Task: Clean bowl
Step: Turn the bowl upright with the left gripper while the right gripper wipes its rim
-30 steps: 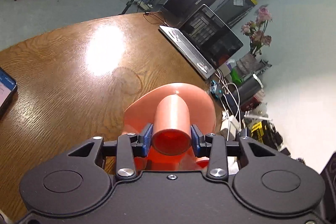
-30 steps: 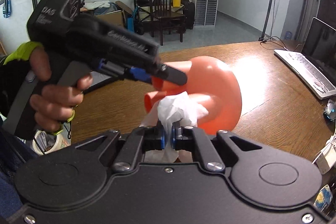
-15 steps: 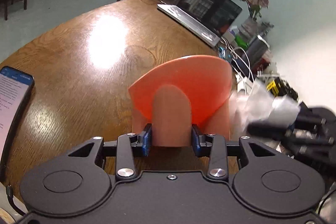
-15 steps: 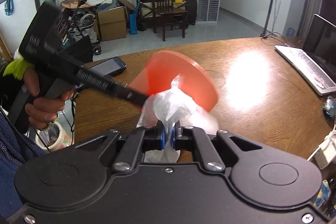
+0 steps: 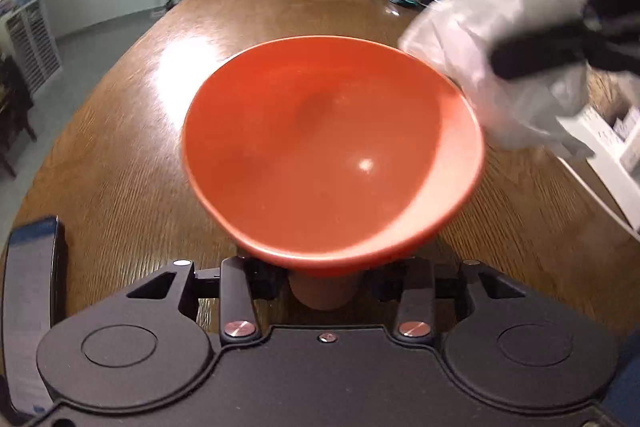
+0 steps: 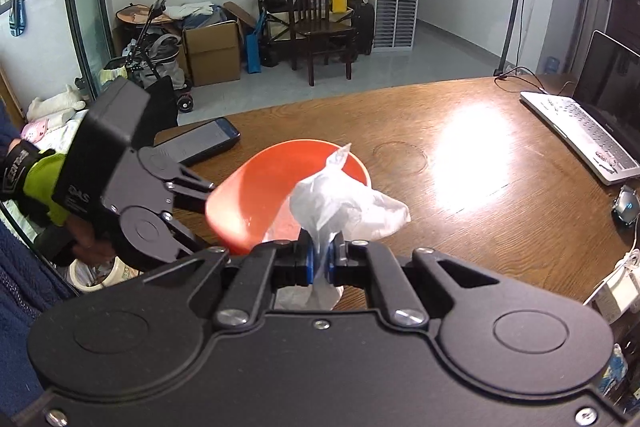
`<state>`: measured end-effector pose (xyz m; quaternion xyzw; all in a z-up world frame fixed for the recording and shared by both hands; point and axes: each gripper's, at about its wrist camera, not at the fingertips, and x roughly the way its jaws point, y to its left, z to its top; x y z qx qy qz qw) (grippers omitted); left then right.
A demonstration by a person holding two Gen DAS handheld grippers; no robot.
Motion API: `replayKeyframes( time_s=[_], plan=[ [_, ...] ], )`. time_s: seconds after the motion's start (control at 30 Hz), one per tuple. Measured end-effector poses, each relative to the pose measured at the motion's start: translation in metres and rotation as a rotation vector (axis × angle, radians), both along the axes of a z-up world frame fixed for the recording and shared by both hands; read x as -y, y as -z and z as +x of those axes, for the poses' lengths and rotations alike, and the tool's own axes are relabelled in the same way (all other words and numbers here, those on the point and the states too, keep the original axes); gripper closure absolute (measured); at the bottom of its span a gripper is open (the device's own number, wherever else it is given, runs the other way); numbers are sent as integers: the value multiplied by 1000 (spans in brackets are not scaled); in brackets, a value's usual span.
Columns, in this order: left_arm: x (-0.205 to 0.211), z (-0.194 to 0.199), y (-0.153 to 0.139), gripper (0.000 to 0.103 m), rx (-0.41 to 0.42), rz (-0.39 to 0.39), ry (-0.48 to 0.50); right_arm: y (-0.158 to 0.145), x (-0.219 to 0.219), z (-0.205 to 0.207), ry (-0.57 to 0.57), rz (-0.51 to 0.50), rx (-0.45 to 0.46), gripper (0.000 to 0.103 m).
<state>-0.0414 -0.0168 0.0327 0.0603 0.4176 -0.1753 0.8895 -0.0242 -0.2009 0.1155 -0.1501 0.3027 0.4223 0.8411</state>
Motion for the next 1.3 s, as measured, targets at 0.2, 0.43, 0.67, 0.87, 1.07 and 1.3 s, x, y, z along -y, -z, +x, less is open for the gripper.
replayKeyframes(
  time_s=[0.2, 0.43, 0.67, 0.87, 1.07, 1.3],
  plan=[
    [-25, -17, -14, 34, -31, -195, 57, -4, 4, 4, 3, -6, 18, 96],
    [-83, 11, -13, 28, -189, -606, -107, 4, 0, 6, 1, -11, 10, 96],
    [-94, 65, 26, 31, -402, -718, -322, 6, -5, 5, -2, -4, 10, 96],
    [-86, 76, 48, 94, -384, -855, -500, 6, 3, 4, 32, -2, 18, 96],
    [-39, 67, -2, 93, -125, -478, -314, 8, 14, 0, 85, 2, 10, 96],
    [41, 23, -39, 95, 384, 192, 0, -3, 10, -7, 81, -20, 103, 96]
  ],
)
